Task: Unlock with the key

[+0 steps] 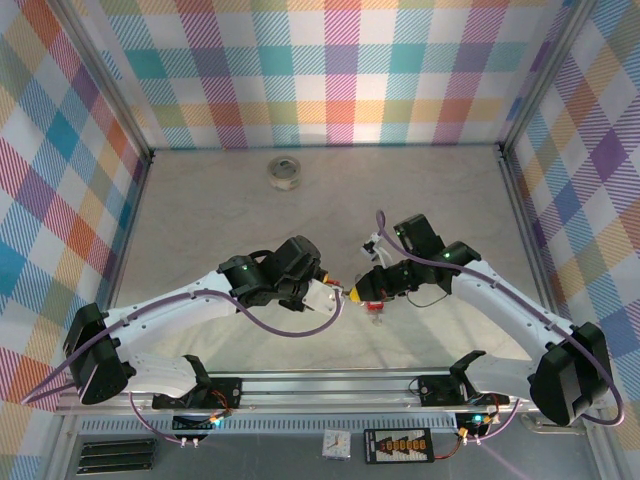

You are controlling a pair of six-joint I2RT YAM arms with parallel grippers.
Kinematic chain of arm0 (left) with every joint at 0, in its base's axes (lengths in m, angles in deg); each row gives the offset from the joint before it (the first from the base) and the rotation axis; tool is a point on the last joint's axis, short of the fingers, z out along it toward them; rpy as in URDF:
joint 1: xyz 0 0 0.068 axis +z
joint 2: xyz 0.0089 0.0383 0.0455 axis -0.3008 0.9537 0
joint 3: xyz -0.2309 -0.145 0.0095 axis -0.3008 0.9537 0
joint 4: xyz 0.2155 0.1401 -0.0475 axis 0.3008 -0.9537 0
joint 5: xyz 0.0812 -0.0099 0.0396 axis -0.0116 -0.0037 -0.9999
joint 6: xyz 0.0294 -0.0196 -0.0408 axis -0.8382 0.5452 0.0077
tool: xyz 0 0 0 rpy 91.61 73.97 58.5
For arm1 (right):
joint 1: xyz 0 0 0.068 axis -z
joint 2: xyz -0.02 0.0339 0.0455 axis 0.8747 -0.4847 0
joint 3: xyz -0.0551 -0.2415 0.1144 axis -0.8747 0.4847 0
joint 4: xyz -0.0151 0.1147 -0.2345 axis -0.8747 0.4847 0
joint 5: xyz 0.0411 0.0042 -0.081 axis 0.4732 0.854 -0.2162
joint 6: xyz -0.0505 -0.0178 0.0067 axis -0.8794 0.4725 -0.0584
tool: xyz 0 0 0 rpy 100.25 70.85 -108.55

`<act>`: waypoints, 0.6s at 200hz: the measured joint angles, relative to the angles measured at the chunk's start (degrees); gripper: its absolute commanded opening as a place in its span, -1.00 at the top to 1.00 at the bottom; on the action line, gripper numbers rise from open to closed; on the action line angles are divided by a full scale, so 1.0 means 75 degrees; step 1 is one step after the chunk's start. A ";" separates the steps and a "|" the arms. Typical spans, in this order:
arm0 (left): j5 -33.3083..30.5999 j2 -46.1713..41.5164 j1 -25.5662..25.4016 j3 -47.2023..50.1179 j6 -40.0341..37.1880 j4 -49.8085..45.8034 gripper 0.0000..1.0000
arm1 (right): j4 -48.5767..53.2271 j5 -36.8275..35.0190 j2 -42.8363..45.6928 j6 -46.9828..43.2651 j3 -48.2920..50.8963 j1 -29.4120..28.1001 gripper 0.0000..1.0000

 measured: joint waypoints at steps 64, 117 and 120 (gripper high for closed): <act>0.0131 0.0000 0.0000 0.0000 0.0396 -0.0076 1.00 | 0.0032 0.0175 -0.0111 -0.0122 0.0000 0.0038 1.00; -0.0041 -0.0233 -0.0079 0.0300 0.0417 0.0099 1.00 | 0.0006 0.0653 -0.0449 -0.0195 0.0000 0.0099 1.00; -0.0073 -0.0268 -0.0093 0.0335 0.0402 0.0122 1.00 | -0.0006 0.0694 -0.0481 -0.0172 0.0000 0.0099 1.00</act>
